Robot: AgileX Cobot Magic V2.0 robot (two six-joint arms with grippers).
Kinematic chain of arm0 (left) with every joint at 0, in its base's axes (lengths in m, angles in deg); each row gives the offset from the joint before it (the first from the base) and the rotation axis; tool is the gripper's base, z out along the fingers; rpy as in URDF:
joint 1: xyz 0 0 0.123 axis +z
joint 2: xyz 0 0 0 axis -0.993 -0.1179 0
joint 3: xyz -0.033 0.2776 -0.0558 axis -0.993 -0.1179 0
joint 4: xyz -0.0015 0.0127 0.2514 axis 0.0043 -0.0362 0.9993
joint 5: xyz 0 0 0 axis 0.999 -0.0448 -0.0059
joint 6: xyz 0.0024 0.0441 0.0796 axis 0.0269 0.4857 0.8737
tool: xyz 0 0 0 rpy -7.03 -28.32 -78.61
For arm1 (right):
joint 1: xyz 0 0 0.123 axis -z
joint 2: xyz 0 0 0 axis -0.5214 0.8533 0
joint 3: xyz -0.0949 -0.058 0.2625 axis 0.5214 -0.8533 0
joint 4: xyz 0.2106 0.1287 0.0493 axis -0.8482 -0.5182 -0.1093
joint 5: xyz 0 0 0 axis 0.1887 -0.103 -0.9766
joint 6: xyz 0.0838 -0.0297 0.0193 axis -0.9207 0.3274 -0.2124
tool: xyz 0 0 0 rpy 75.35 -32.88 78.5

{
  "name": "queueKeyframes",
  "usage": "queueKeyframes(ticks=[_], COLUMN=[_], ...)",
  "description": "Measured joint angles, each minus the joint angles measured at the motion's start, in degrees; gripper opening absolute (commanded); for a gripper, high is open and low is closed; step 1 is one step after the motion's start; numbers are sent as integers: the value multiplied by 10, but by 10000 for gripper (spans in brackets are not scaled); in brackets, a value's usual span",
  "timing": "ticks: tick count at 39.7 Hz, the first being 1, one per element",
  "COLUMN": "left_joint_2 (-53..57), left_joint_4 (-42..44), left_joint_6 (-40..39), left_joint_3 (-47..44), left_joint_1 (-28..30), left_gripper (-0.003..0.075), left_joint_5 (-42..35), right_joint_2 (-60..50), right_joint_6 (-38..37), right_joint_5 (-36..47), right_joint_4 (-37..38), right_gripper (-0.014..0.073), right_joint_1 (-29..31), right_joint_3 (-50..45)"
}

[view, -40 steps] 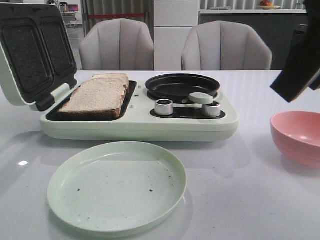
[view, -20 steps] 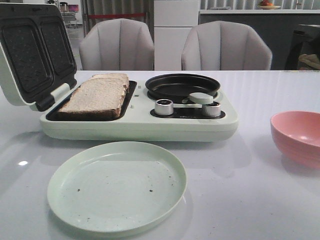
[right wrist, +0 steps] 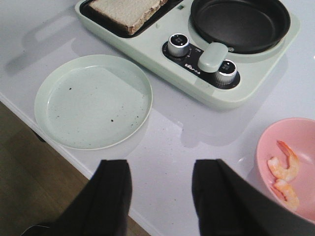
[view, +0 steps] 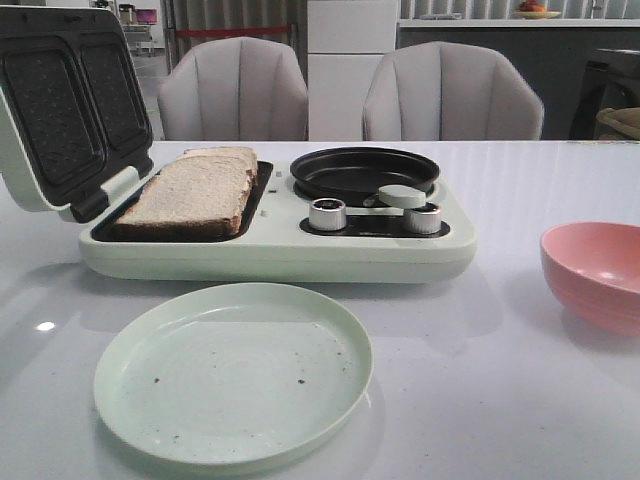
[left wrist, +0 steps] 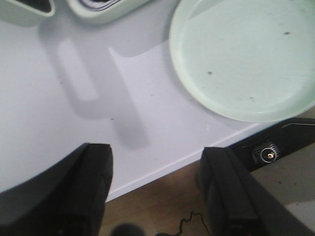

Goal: Make breakfast with bread and shrimp
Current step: 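Push the sandwich maker lid down closed with the left gripper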

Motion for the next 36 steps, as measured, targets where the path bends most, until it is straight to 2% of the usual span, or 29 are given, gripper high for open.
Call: queueKeyframes(ticks=[7,14,22,29,36], left_joint_2=[-33,-35,-62,-118,-193], left_joint_4=[-41,-171,-345,-431,-454], left_joint_6=[70,197,347,397,401], left_joint_3=[1,3,44,108,191], left_joint_1=[153,313,483,563,581], left_gripper=[435,433,304,184,102], left_joint_5=[-11,-51,-56,-67,-71], right_joint_2=[0,0,0,0,0], right_joint_6=[0,0,0,0,0], right_joint_5=[0,0,0,0,0], right_joint_4=[0,0,0,0,0], right_gripper=[413,413,413,413,413], right_joint_1=[0,0,0,0,0], right_joint_3=[0,0,0,0,0])
